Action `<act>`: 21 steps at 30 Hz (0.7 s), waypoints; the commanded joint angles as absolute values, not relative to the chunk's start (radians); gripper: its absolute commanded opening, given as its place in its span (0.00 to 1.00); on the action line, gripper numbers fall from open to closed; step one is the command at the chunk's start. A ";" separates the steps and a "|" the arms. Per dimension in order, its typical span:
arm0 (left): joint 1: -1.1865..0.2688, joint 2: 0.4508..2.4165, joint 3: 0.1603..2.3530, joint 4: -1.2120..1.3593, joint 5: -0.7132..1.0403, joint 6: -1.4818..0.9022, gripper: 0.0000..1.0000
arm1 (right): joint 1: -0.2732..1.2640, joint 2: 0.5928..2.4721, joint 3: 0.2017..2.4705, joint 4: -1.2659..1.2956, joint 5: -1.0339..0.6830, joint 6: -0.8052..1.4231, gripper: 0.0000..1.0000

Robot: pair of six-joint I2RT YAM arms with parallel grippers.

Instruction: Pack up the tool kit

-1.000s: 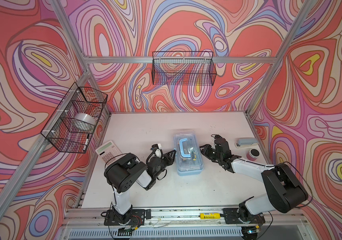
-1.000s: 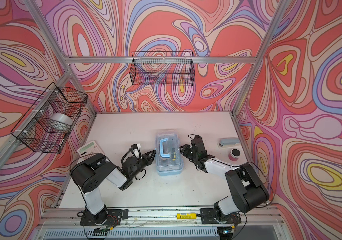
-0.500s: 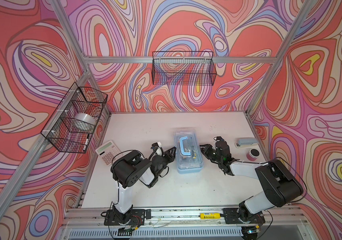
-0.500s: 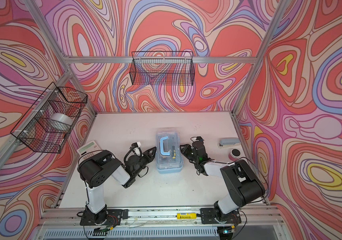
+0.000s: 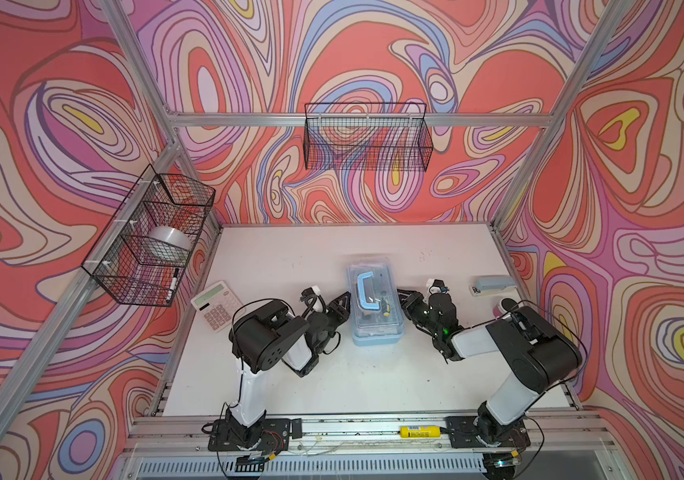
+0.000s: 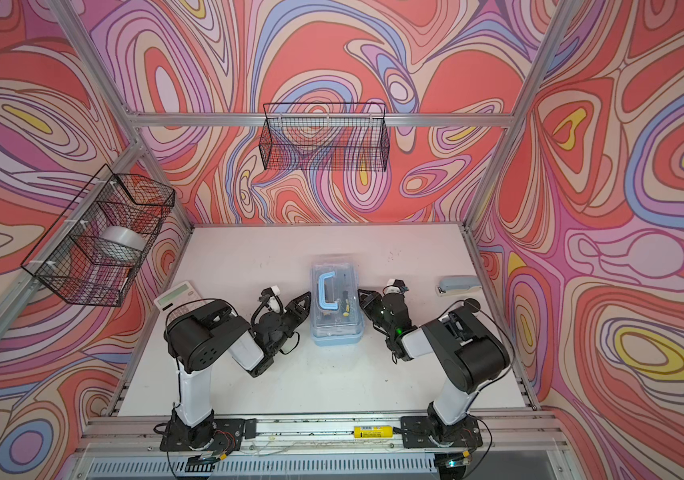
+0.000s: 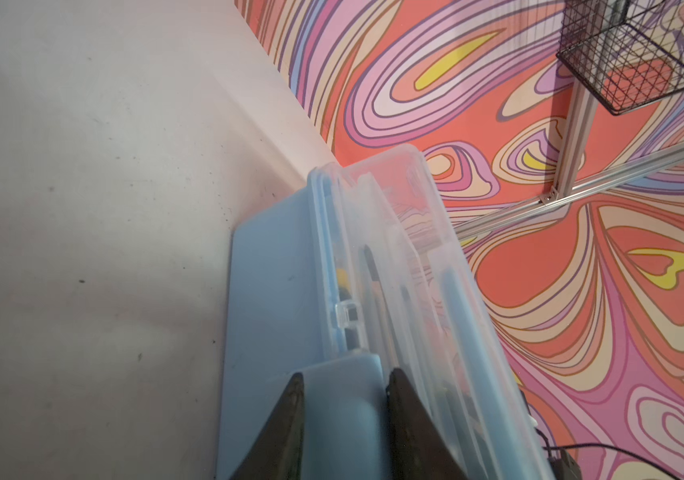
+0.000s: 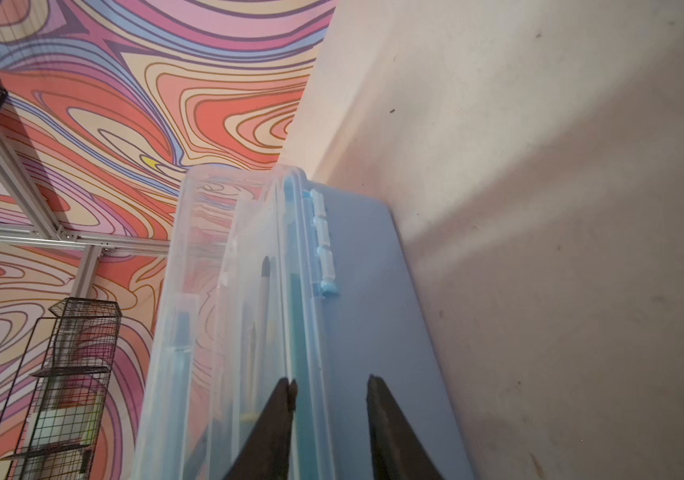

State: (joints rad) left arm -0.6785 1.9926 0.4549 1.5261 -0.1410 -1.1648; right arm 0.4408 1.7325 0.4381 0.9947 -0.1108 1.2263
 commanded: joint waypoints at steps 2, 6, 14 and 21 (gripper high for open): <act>-0.775 2.048 0.481 1.366 0.096 -1.176 0.34 | 0.597 1.851 0.397 0.982 -0.425 1.278 0.31; -0.778 2.009 0.456 1.365 0.058 -1.114 0.36 | 0.595 1.824 0.394 0.909 -0.407 1.240 0.31; -0.715 1.945 0.415 1.359 0.049 -1.095 0.47 | 0.592 1.636 0.472 0.527 -0.303 1.139 0.31; -0.587 1.891 0.403 1.309 0.114 -1.109 0.73 | 0.573 1.501 0.533 0.244 -0.132 1.044 0.35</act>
